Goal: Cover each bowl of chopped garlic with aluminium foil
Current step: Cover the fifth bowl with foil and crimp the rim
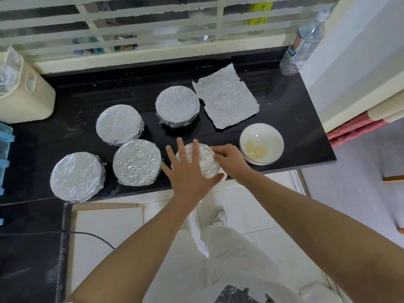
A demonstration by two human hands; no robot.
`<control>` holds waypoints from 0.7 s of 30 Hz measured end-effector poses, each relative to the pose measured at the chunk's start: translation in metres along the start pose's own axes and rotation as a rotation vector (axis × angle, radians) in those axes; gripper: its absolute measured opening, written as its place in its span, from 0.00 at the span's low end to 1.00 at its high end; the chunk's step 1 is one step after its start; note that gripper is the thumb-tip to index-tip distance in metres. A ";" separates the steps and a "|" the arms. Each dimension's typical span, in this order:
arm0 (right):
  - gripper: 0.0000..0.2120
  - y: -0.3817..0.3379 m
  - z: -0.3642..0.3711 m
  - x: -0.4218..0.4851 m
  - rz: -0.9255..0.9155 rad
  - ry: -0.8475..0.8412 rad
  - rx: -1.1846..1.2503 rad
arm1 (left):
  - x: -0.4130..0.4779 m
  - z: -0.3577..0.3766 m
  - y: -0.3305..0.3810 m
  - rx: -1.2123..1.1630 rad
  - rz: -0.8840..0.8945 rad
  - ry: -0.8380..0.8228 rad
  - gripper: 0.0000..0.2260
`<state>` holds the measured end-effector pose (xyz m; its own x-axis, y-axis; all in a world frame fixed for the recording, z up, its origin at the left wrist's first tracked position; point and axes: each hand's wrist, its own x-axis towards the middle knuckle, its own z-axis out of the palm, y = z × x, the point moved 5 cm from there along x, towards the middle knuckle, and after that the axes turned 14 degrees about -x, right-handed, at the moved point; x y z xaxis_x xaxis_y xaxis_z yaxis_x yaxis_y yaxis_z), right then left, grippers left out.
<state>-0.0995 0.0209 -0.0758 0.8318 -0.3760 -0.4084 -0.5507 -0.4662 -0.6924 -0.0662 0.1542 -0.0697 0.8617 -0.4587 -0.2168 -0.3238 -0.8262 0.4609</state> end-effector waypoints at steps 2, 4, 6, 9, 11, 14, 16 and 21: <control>0.22 -0.001 -0.002 0.000 -0.021 -0.018 -0.008 | 0.002 0.003 0.002 0.066 0.128 0.011 0.51; 0.20 -0.001 -0.005 -0.002 -0.026 -0.021 -0.006 | 0.005 0.009 0.003 0.139 0.212 -0.003 0.49; 0.19 0.004 -0.006 -0.006 0.004 -0.017 0.057 | 0.007 0.013 0.001 0.181 0.234 0.004 0.47; 0.21 0.014 -0.008 -0.017 0.056 0.011 0.145 | 0.007 0.013 0.000 0.184 0.261 0.055 0.44; 0.21 0.018 -0.007 -0.025 0.042 0.016 0.128 | 0.007 0.011 0.000 0.195 0.275 0.072 0.43; 0.14 0.027 0.000 -0.031 0.024 0.030 0.073 | 0.007 0.011 0.000 0.201 0.273 0.070 0.42; 0.09 0.032 0.003 -0.030 0.050 0.063 0.038 | 0.007 0.010 0.001 0.189 0.272 0.073 0.41; 0.04 0.034 0.000 -0.025 0.057 0.099 -0.031 | 0.007 0.010 0.001 0.177 0.273 0.082 0.41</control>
<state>-0.1386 0.0145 -0.0890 0.7886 -0.4796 -0.3847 -0.6003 -0.4654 -0.6504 -0.0647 0.1470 -0.0789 0.7598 -0.6493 -0.0328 -0.6038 -0.7235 0.3346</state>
